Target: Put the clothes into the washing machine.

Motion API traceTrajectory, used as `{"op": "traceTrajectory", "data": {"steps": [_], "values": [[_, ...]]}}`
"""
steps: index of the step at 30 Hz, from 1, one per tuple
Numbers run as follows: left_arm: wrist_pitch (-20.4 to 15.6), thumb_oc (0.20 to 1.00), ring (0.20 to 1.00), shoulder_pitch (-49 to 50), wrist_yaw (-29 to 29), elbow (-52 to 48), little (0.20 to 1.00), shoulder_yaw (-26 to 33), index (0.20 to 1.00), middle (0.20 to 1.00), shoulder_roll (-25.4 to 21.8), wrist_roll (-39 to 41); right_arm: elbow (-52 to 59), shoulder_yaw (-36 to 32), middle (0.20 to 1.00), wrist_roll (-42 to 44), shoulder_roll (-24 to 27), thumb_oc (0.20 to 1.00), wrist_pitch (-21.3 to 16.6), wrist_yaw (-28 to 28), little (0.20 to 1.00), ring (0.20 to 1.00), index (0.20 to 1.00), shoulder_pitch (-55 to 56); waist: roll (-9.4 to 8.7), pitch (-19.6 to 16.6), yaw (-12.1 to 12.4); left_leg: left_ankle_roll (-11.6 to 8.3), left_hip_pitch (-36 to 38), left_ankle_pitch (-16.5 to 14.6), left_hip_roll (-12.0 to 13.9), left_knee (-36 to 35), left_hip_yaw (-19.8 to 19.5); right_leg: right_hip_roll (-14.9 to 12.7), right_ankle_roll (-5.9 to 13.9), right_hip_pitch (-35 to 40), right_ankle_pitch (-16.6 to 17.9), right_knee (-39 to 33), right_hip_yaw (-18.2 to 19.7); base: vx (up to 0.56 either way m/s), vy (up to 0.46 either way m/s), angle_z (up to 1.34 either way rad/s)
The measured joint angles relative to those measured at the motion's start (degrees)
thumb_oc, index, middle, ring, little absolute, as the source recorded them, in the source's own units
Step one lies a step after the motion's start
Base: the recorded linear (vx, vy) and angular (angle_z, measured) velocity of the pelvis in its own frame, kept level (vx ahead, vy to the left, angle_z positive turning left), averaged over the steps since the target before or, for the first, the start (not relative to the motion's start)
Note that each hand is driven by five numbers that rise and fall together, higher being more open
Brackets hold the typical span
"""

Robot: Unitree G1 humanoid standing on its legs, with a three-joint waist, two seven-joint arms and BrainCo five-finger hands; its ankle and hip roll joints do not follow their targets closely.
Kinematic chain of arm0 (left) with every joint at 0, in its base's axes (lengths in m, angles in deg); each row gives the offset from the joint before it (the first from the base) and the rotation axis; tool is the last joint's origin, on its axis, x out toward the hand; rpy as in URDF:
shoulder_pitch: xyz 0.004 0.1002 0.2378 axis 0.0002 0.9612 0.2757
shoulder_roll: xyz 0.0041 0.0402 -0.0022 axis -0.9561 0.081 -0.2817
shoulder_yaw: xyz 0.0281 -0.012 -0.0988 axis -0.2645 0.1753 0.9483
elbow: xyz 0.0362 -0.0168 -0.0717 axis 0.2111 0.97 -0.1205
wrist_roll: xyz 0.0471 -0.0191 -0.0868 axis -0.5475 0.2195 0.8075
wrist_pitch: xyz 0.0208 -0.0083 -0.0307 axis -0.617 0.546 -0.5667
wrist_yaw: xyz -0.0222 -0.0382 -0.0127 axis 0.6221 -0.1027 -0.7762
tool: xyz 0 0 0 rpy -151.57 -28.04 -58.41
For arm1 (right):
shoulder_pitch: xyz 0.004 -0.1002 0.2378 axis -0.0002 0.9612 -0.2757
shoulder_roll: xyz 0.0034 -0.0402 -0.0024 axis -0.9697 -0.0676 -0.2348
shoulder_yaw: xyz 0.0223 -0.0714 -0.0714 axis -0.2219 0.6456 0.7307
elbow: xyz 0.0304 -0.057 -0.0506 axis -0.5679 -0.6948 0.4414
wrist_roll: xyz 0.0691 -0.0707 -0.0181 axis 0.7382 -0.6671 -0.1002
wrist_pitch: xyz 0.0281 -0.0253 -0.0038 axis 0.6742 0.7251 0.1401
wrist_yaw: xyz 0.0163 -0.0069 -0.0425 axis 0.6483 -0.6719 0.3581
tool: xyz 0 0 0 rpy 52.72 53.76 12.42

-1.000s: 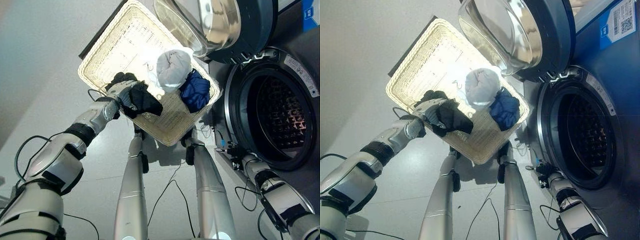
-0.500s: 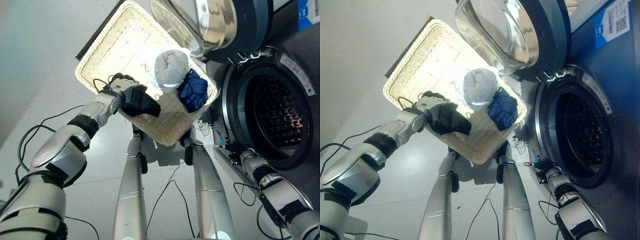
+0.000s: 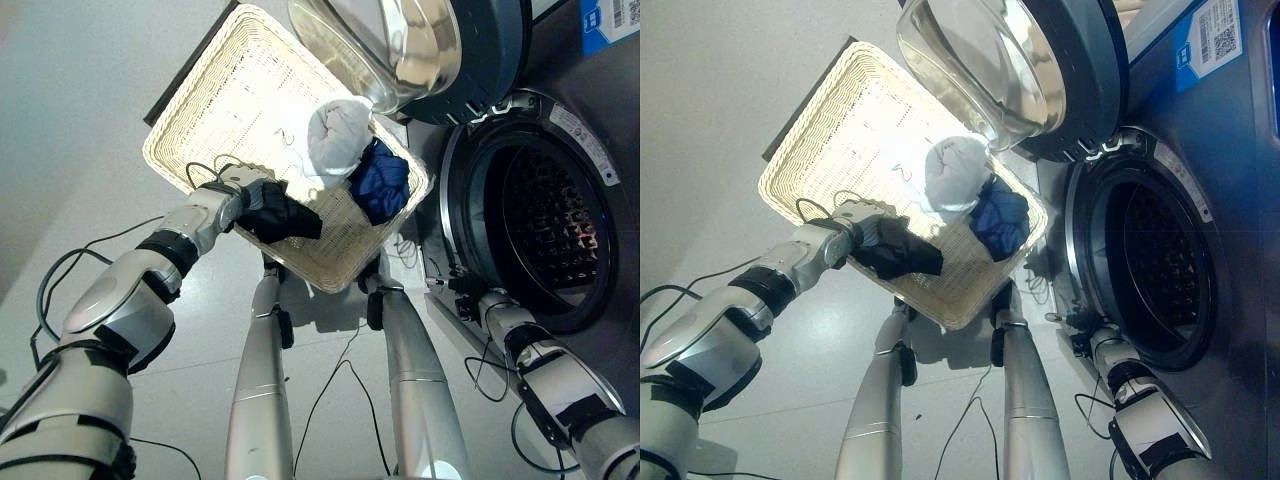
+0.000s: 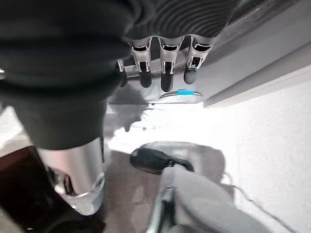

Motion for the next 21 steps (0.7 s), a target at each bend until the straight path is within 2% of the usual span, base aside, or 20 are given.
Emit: {"op": "traceTrajectory", "data": {"steps": [3,5,6,9,11,13,17,21], "values": [[0.0,0.2,0.2,0.8,1.0,0.0,0.2,0.6,0.2,0.2,-0.1,5.3,1.0,0.0,1.0,4.1,0.0,1.0,-1.8,0.1,1.0,1.0,1.0,-0.7,0.0,0.0,0.1,-0.01,0.0,0.0,0.0,0.0,0.1,0.0,-0.02,0.0,0.0,0.0,0.1,0.0,0.0,0.0],[-0.1,0.2,0.2,2.6,1.8,-0.1,0.2,4.3,0.2,0.2,0.1,11.0,2.7,-0.9,1.0,7.3,0.0,1.0,-3.6,0.7,1.0,1.0,1.0,-0.7,0.01,0.0,0.1,-0.01,0.2,0.0,0.0,-0.1,0.2,0.1,-0.07,0.0,0.0,0.0,0.2,0.0,0.0,0.0],[-0.6,0.2,0.2,4.7,2.7,-0.2,0.2,9.0,0.2,0.2,0.5,19.0,5.5,-2.6,1.0,10.5,-0.1,1.0,-5.5,1.0,1.0,1.0,1.0,-0.1,0.01,0.0,0.2,-0.02,0.3,0.0,0.0,-0.1,0.2,0.1,-0.07,0.1,0.0,0.0,0.2,0.0,0.0,0.0],[-2.4,0.2,0.2,10.6,4.3,-1.5,0.2,18.7,0.2,0.2,1.9,34.3,13.0,-5.3,1.0,16.5,-0.6,1.0,-10.1,1.1,1.0,1.0,1.0,1.6,0.02,0.0,0.4,-0.08,1.2,-0.1,0.1,-0.3,0.4,0.2,-0.11,0.8,0.1,-0.1,0.3,0.0,0.0,0.0],[-4.1,0.2,0.2,12.5,4.5,-1.8,0.2,20.5,0.2,0.2,2.3,39.8,16.2,-5.9,1.0,18.3,-0.9,1.0,-11.9,1.1,1.0,1.0,1.0,2.3,0.02,0.0,0.6,-0.13,1.5,-0.1,0.1,-0.4,0.4,0.2,-0.07,1.1,0.0,-0.1,0.4,0.0,0.0,0.0],[-7.2,0.2,0.2,16.6,4.4,-5.5,0.2,26.9,0.2,0.2,3.6,48.5,22.5,-6.8,1.0,21.4,-1.4,1.0,-14.1,-0.1,1.0,1.0,1.0,3.9,0.02,0.0,1.0,-0.45,1.7,-0.3,0.1,-0.9,0.2,0.3,0.16,1.1,-0.1,-0.5,0.4,-0.01,0.008,-0.04],[-11.9,0.2,0.2,19.9,3.4,-7.0,0.2,29.2,0.2,0.2,6.2,58.5,28.4,-7.0,1.0,24.2,-3.4,1.0,-17.0,-2.5,1.0,1.0,1.0,6.4,0.02,0.0,1.6,-0.45,1.9,-0.3,0.1,-1.5,0.1,0.4,0.16,1.3,0.0,-0.9,0.5,0.0,0.003,-0.01],[-17.5,0.2,0.2,23.7,1.9,-13.4,0.2,31.5,0.2,0.2,9.4,67.6,36.8,-6.6,1.0,23.9,-6.0,1.0,-21.2,-8.2,1.0,1.0,1.0,8.3,0.0,0.0,1.8,-0.12,1.9,-0.1,-0.2,-2.2,0.0,0.2,0.04,1.2,0.2,-1.1,0.4,0.0,-0.003,0.02]]}}
